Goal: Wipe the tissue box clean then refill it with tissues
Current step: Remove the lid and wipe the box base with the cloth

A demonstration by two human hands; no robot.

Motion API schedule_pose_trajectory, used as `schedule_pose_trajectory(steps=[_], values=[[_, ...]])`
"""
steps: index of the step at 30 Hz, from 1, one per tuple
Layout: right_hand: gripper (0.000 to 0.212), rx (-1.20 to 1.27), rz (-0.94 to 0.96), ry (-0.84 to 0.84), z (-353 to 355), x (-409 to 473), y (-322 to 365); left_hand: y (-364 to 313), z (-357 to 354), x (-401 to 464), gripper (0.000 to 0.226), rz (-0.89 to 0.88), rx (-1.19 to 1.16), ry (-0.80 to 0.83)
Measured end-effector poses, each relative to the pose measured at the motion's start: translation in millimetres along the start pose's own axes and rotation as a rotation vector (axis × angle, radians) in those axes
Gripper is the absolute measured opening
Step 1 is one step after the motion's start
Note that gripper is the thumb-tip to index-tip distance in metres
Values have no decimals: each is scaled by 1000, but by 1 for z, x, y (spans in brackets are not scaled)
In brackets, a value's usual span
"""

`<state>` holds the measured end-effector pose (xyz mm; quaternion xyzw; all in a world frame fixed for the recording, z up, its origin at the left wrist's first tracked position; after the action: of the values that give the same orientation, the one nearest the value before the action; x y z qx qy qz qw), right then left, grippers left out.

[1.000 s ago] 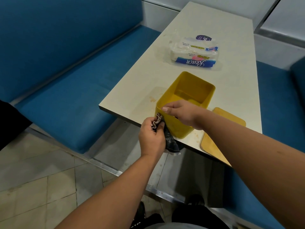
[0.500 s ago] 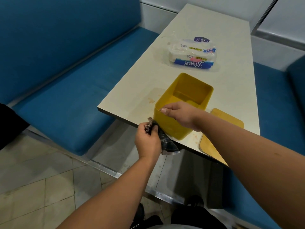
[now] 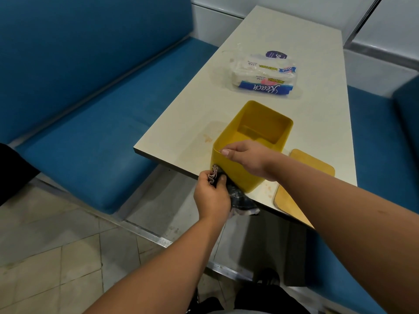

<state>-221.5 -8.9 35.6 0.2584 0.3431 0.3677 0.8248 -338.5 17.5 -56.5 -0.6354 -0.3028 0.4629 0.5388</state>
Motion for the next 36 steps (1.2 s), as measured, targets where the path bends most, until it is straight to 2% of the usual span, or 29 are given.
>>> schedule_pose_trajectory(steps=[3, 7, 11, 14, 17, 23, 29, 33, 36], values=[[42, 7, -2, 4, -1, 0, 0, -1, 3, 4, 16, 31, 15, -9], [42, 11, -2, -2, 0, 0, 0, -11, 4, 9, 16, -48, 31, -1], [44, 22, -6, 1, -1, 0, 0, -9, 10, 17, 18, 20, 47, -150], [43, -13, 3, -1, 0, 1, 0, -3, -3, -1, 22, 11, 29, -50], [43, -3, 2, 3, 0, 0, 1, 4, -16, -21, 18, 83, 48, 49], [43, 11, -1, 1, 0, -1, 1, 2, -12, -14, 15, 90, 42, -50], [41, -16, 8, 1, 0, -1, 1, -14, -16, -25, 14, -8, -24, 39], [42, -5, 0, 4, 0, -1, 1, -7, -13, -18, 10, 71, 18, -21], [34, 5, 1, -8, 1, 0, 1, -24, -18, -24, 14, -17, -71, 37]])
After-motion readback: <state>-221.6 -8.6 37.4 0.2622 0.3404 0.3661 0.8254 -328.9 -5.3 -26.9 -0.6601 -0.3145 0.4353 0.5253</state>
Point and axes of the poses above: each hand's wrist, its own x-axis towards the middle knuckle, its own z-axis out of the back of the hand, y = z × x, the point moved 1 cm from there along x, towards the middle knuckle, and after that the axes turned 2 degrees about -y, right-handed, at the moved point
